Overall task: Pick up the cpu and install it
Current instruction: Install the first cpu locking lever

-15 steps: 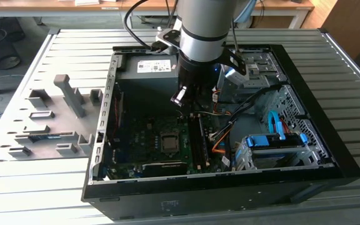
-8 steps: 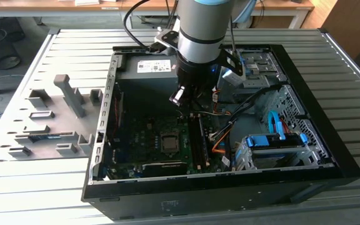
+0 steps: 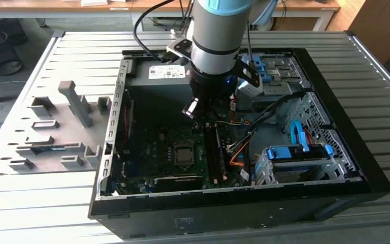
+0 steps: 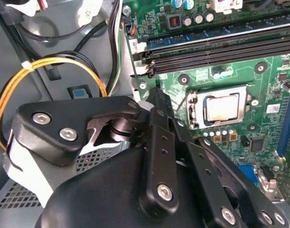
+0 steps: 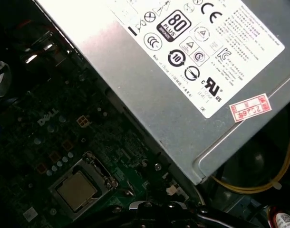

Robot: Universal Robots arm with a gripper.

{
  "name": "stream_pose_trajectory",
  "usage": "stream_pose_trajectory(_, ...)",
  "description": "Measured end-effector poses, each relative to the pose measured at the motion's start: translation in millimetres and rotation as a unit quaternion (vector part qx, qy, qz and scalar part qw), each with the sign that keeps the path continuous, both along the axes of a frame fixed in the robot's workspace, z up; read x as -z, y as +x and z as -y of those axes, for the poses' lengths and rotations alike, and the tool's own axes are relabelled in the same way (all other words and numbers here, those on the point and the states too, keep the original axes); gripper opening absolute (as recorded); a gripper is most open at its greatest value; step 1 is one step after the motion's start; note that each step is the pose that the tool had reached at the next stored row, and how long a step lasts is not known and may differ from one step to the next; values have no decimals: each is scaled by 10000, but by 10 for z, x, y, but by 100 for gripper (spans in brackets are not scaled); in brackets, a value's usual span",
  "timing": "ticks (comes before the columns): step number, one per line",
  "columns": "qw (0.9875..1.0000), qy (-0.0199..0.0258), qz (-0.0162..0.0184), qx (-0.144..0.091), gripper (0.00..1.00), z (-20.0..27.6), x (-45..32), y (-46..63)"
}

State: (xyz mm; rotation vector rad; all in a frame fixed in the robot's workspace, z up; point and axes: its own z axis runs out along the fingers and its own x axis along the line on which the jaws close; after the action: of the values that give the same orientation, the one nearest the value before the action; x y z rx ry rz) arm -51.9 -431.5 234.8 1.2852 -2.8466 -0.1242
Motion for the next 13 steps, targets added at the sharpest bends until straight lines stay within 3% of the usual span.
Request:
stream_pose_trajectory(3, 10000, -24, 0, -12, 10, 14, 3, -19)
stream_pose_trajectory(7, 9999, -91, 0, -42, 10, 39, 3, -37)
stream_pose_trajectory(13, 9999, -105, 1, -89, 10, 111, 3, -74)
